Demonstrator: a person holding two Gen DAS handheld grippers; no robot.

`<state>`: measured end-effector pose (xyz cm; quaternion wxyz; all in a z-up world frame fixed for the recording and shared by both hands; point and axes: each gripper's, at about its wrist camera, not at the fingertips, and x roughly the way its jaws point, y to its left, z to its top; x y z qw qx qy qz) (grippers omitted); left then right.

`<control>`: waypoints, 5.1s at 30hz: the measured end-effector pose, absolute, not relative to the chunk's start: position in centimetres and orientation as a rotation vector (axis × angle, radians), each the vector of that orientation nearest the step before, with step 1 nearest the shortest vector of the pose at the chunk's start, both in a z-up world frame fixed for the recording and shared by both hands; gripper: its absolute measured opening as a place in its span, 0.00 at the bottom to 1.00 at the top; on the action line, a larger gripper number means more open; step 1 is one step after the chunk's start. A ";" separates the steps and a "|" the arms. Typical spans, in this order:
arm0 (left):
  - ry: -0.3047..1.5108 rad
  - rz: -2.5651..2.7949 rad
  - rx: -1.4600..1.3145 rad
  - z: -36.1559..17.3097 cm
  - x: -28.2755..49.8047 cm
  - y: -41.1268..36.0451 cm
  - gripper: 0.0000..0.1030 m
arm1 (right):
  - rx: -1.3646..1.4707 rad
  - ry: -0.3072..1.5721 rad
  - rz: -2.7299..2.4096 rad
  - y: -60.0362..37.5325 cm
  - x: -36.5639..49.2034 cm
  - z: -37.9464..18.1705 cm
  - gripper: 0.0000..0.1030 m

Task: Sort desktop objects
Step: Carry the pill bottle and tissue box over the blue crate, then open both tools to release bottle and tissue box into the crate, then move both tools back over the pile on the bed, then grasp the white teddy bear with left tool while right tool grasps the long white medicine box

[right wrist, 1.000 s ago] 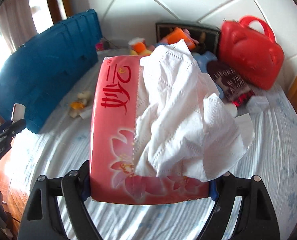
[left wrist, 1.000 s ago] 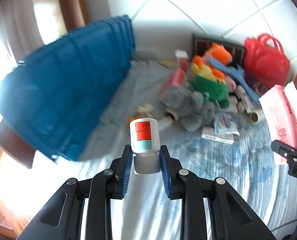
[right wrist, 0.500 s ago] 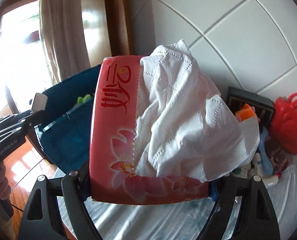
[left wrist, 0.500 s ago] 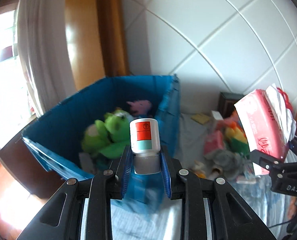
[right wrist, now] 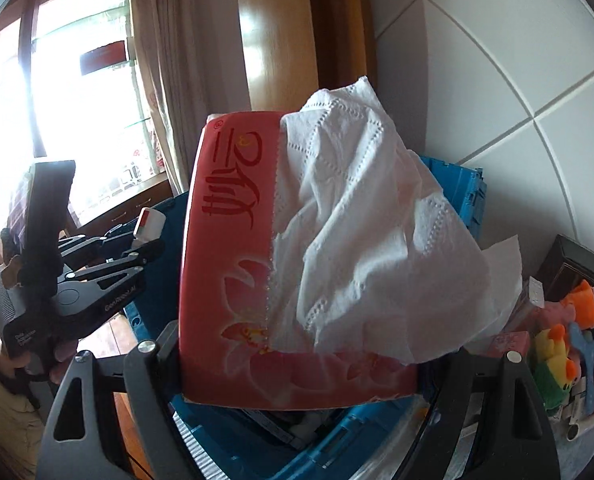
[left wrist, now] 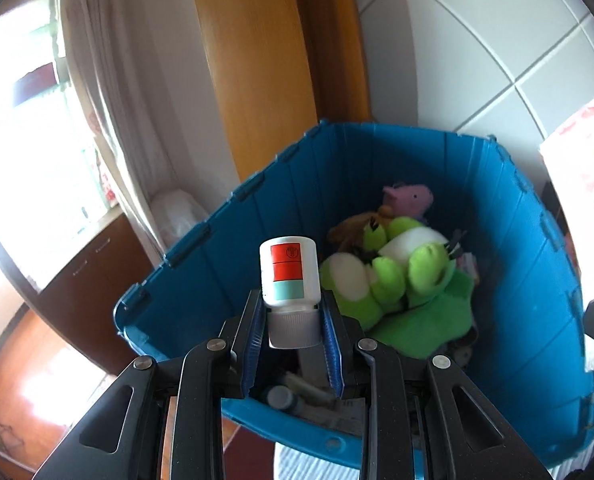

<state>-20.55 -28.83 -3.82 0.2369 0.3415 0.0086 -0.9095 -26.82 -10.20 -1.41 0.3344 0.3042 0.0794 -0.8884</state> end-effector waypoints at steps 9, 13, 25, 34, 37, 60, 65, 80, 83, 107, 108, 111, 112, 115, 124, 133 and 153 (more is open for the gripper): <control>0.065 -2.541 0.961 -4.5 -20.9 -30.9 0.26 | 0.833 0.311 -2.367 -13.8 -27.3 -2.4 0.82; 0.080 -2.548 0.958 -4.3 -21.3 -30.9 0.30 | 0.834 0.313 -2.413 -13.4 -26.4 -2.2 0.83; 0.054 -2.555 0.943 -3.8 -20.5 -29.4 0.73 | 0.831 0.361 -2.479 -12.7 -25.2 -1.0 0.97; 0.055 -2.567 0.935 -3.2 -19.2 -28.6 0.73 | 0.808 0.372 -2.484 -12.9 -25.1 0.0 0.97; 0.048 -2.569 0.932 -3.0 -18.8 -28.1 0.73 | 0.806 0.369 -2.485 -12.7 -24.8 0.0 0.97; -0.126 -2.814 0.887 0.9 -20.0 -10.2 0.73 | 0.803 0.204 -2.696 6.1 -23.3 1.6 0.97; -0.165 -2.923 0.942 0.6 -21.9 -1.3 0.73 | 0.860 0.142 -2.807 16.2 -22.6 1.1 0.97; -0.166 -2.983 1.299 -7.4 -25.8 17.4 0.73 | 1.162 0.057 -2.926 36.9 -22.3 -5.2 0.97; -0.163 -2.949 1.315 -8.7 -26.1 17.8 0.73 | 1.198 0.089 -2.891 37.9 -22.6 -7.0 0.97; -0.033 -2.557 1.580 -24.3 -29.4 6.0 0.73 | 1.638 -0.010 -2.521 33.6 -29.3 -24.4 1.00; -0.032 -2.552 1.591 -24.7 -29.8 5.8 0.73 | 1.656 -0.016 -2.512 33.3 -29.6 -25.0 1.00; -0.034 -2.537 1.636 -26.1 -31.3 5.1 0.73 | 1.713 -0.028 -2.488 32.8 -30.7 -26.6 1.00; -0.041 -2.534 1.645 -26.4 -31.7 5.0 0.73 | 1.731 -0.030 -2.479 32.7 -31.1 -27.1 1.00; -0.039 -2.519 1.669 -27.6 -33.3 4.7 0.73 | 1.773 -0.028 -2.458 32.2 -32.0 -28.3 1.00; -0.038 -2.494 1.686 -29.9 -37.9 4.1 0.73 | 1.843 -0.057 -2.453 31.6 -35.0 -31.2 1.00; 0.003 -2.454 1.705 -32.4 -41.9 3.0 0.73 | 1.830 -0.047 -2.479 31.0 -37.5 -32.9 1.00; 0.044 -2.496 1.819 -33.0 -35.8 6.5 0.29 | 1.783 -0.041 -2.187 27.0 -34.0 -34.3 1.00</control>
